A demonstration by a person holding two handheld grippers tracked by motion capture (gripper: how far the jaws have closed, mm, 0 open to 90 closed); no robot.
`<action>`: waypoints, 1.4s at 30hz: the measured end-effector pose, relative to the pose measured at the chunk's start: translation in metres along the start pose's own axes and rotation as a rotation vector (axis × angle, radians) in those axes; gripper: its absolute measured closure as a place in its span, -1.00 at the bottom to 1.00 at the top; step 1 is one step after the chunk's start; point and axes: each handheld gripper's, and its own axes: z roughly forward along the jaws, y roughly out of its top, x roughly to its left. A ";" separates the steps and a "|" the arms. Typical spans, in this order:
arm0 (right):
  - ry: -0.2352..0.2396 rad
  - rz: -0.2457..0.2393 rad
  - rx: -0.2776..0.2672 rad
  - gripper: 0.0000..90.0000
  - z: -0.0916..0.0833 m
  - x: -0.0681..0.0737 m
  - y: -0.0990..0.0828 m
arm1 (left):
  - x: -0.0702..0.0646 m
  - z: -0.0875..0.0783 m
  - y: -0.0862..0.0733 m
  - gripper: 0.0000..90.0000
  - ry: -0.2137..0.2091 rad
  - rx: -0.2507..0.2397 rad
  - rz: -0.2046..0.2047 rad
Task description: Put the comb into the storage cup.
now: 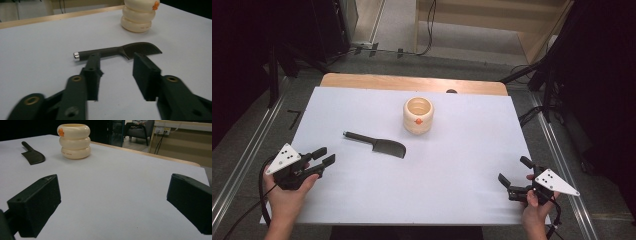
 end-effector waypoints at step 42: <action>0.022 -0.011 0.010 -1.00 0.001 0.001 0.000 | 0.036 0.122 0.086 1.00 -0.110 0.437 0.178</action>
